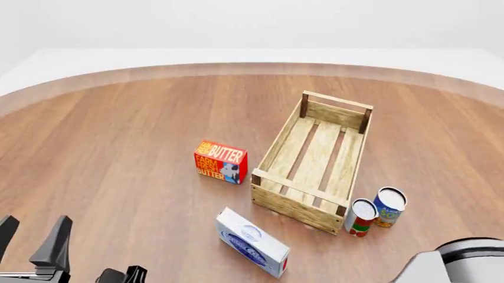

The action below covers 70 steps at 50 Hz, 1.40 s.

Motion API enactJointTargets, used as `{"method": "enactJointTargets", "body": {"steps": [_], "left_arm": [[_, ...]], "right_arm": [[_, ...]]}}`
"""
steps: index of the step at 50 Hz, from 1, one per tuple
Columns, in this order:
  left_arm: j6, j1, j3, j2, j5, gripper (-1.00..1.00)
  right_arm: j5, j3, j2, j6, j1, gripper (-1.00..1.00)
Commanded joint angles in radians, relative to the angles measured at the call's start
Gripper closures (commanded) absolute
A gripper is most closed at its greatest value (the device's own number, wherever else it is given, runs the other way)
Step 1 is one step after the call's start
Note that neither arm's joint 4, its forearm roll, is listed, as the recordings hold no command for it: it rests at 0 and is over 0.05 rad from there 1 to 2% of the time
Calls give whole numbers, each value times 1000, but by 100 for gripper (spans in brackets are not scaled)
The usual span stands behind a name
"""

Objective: Pick up the ketchup, and put it in the wooden tray.

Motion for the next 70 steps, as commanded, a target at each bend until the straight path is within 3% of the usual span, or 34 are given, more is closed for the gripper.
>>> {"method": "enactJointTargets", "body": {"steps": [1,27,28,56,70], "left_arm": [[0,0,0,0,0,-100],[0,0,0,0,0,-100],[0,0,0,0,0,-100],[0,0,0,0,0,-100],[0,0,0,0,0,-100]], "right_arm": [[11,-48,58,1,3,-100],[30,-106,138,5,1,-100],[30,-105,135,4,0,100],[-91,103,23,40,-19,100],[-105,194,-35,29,-118,100]]}}
